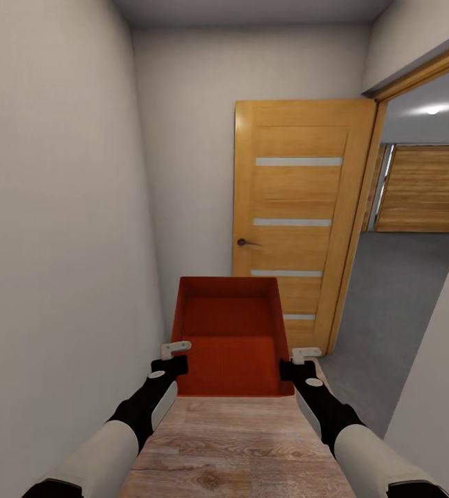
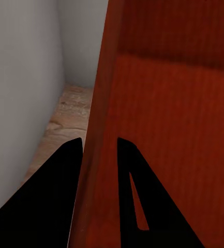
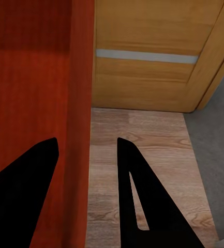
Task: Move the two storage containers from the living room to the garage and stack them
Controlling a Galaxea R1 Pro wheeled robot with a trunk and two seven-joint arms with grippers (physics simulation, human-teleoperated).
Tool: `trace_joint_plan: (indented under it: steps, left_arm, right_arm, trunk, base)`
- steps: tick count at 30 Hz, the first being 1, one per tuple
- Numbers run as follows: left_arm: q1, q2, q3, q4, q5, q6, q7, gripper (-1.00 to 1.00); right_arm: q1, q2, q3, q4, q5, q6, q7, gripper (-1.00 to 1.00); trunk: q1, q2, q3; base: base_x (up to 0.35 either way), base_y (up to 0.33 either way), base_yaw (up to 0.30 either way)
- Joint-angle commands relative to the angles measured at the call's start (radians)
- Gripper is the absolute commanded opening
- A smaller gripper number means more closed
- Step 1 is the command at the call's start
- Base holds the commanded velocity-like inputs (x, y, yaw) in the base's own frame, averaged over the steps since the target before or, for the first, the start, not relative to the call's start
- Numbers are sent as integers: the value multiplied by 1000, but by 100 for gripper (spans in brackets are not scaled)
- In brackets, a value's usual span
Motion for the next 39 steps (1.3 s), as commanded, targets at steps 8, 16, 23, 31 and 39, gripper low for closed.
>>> trace_joint_plan:
  steps: [8, 16, 23, 31, 39]
  left_arm:
    - [0, 29, 39, -3, -16, 6, 12, -100]
    - [0, 29, 39, -5, -16, 6, 12, -100]
    - [0, 29, 39, -5, -16, 6, 12, -100]
    - [0, 29, 39, -5, -16, 6, 13, -100]
    - [0, 29, 39, -5, -16, 6, 13, -100]
  right_arm:
    - [0, -5, -25, -2, 3, 2, -10, -100]
    - [0, -3, -25, -2, 3, 1, -10, -100]
    - [0, -3, -25, -2, 3, 2, -10, -100]
    - [0, -3, -27, -2, 2, 3, -11, -100]
    - [0, -2, -27, -2, 2, 2, -11, -100]
  trunk:
    - [0, -1, 0]
    - [0, -1, 0]
    - [0, -1, 0]
    - [0, -1, 0]
    - [0, -1, 0]
  base:
    - [0, 0, 0]
    - [0, 0, 0]
    - [0, 0, 0]
    - [0, 0, -42]
    - [0, 0, -228]
